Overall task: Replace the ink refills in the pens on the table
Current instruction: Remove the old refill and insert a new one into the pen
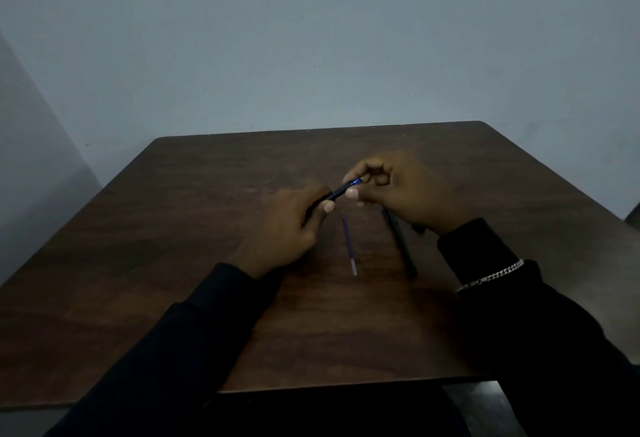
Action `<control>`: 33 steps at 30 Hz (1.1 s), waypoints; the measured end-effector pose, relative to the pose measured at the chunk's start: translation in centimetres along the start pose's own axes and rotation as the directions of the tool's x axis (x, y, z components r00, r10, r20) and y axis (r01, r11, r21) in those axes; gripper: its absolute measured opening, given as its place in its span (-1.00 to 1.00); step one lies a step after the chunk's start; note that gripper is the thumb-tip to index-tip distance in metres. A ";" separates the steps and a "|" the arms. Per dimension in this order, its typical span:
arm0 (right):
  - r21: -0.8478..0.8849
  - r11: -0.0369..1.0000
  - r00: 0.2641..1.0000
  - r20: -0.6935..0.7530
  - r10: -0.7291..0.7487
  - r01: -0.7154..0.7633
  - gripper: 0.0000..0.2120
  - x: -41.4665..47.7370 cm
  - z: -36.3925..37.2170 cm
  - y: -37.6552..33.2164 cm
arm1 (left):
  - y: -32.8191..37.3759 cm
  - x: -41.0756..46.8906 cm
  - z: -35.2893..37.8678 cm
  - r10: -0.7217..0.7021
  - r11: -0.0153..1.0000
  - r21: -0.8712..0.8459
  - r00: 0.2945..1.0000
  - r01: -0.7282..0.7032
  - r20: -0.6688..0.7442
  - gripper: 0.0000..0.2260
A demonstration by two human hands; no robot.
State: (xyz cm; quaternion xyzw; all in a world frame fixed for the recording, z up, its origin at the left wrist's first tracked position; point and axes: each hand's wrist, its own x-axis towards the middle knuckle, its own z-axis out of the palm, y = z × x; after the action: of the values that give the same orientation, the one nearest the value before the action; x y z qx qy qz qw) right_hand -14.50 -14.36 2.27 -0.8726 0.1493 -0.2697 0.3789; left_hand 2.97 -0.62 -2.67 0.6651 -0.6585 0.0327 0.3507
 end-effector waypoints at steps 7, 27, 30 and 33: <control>-0.141 0.989 0.999 0.007 -0.054 0.054 -0.91 -0.1 0.2 -0.1 | 0.8 -0.2 -0.1 0.059 0.998 -0.003 0.998 -0.059 -0.037 -0.81; -0.057 0.978 0.962 -0.203 0.184 -0.199 -0.51 -0.3 -2.2 0.0 | 0.4 -0.2 0.4 0.000 1.000 0.009 0.996 0.001 -0.088 -0.69; -0.388 0.837 0.918 -0.244 0.312 -0.387 -0.59 -0.3 -4.4 2.1 | 0.3 -0.3 0.4 -0.011 1.000 -0.009 0.996 0.011 -0.087 -0.71; -0.433 0.707 0.815 -0.126 0.566 -0.559 -0.63 -0.3 -5.4 3.8 | 0.1 -0.2 0.5 -0.016 1.000 -0.004 0.996 0.016 -0.091 -0.74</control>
State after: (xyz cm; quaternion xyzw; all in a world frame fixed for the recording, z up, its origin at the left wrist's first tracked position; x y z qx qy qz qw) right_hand -18.09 -19.93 2.42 -0.8506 0.4631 -0.0924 0.2314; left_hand 2.64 -0.67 -3.06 0.6675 -0.6366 0.0592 0.3817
